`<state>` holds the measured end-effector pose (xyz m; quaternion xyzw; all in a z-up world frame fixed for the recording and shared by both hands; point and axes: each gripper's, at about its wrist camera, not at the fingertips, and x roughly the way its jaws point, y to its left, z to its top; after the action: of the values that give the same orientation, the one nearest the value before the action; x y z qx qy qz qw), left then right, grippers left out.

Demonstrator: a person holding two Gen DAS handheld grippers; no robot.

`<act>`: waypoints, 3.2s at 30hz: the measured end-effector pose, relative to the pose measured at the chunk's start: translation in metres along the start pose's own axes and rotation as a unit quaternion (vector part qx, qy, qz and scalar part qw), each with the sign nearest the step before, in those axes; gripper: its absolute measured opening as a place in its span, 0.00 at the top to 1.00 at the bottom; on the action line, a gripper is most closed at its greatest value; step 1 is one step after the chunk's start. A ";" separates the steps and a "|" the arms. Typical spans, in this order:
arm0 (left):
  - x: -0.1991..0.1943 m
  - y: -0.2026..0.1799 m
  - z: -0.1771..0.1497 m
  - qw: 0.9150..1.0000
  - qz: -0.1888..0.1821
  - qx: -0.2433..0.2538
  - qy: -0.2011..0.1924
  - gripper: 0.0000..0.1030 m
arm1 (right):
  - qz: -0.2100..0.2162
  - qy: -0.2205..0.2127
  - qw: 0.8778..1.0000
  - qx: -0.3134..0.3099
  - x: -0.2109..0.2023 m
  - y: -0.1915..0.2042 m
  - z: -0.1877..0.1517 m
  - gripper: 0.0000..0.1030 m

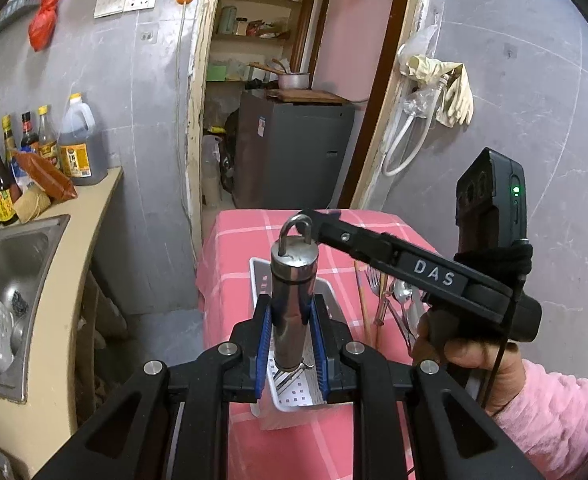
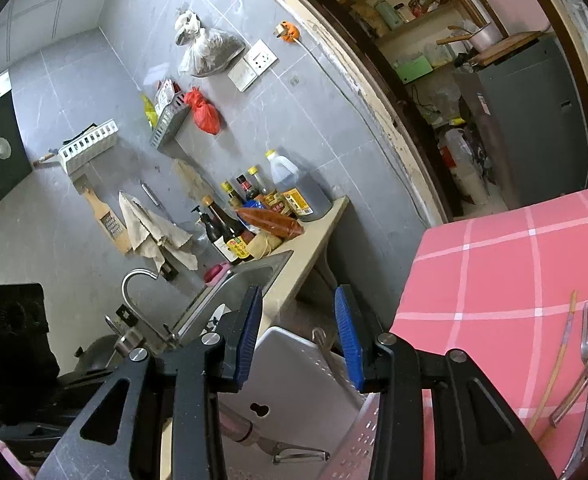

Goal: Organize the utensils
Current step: 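Carry the infuser and spoon over the white caddy and open both tools, then bring both open tools back to the utensil pile, then grasp the wire tongs with the left tool while the right grasps a gold spoon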

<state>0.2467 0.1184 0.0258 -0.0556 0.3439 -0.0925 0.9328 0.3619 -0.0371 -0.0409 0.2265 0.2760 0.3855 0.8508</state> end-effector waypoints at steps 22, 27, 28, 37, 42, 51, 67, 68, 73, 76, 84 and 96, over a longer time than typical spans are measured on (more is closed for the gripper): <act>-0.007 -0.061 0.011 0.994 0.018 -0.023 -0.101 0.08 | -0.214 -0.110 0.968 -0.072 -0.178 -0.017 0.043 0.11; 0.005 -0.096 0.009 0.991 0.029 -0.013 -0.130 0.02 | -0.281 -0.114 0.949 -0.083 -0.220 -0.036 0.043 0.05; 0.010 -0.105 0.007 0.991 0.031 -0.007 -0.133 0.02 | -0.298 -0.114 0.944 -0.087 -0.229 -0.041 0.042 0.04; 0.043 -0.158 -0.004 0.989 0.042 0.031 -0.141 0.01 | -0.353 -0.099 0.923 -0.120 -0.267 -0.082 0.032 0.01; 0.070 -0.173 -0.017 0.990 0.029 0.017 -0.136 0.01 | -0.354 -0.091 0.924 -0.113 -0.268 -0.109 0.023 0.01; 0.128 -0.176 -0.048 0.996 0.027 0.005 -0.089 0.01 | -0.338 -0.061 0.937 -0.068 -0.250 -0.170 -0.004 0.01; 0.199 -0.137 -0.068 0.998 0.012 -0.060 0.015 0.02 | -0.262 -0.003 0.965 -0.034 -0.182 -0.226 -0.009 0.10; 0.202 -0.134 -0.069 0.998 0.008 -0.066 0.022 0.02 | -0.258 0.002 0.966 -0.033 -0.177 -0.229 -0.008 0.15; 0.218 -0.125 -0.071 0.994 -0.005 -0.092 0.052 0.15 | -0.246 0.040 0.968 -0.018 -0.152 -0.244 -0.007 0.36; 0.227 -0.121 -0.073 0.992 -0.006 -0.102 0.072 0.26 | -0.246 0.073 0.967 -0.001 -0.138 -0.253 -0.011 0.55; 0.238 -0.116 -0.064 0.990 0.010 -0.106 0.089 0.49 | -0.233 0.133 0.963 0.017 -0.120 -0.256 -0.024 0.74; 0.266 -0.126 -0.042 0.988 -0.034 -0.102 0.112 0.58 | -0.200 0.153 0.965 0.073 -0.109 -0.276 -0.022 0.83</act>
<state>0.4005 -0.0627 -0.1526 -0.1512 0.4521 -0.0941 0.8740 0.4342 -0.2843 -0.1903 0.1664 0.4700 0.2161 0.8395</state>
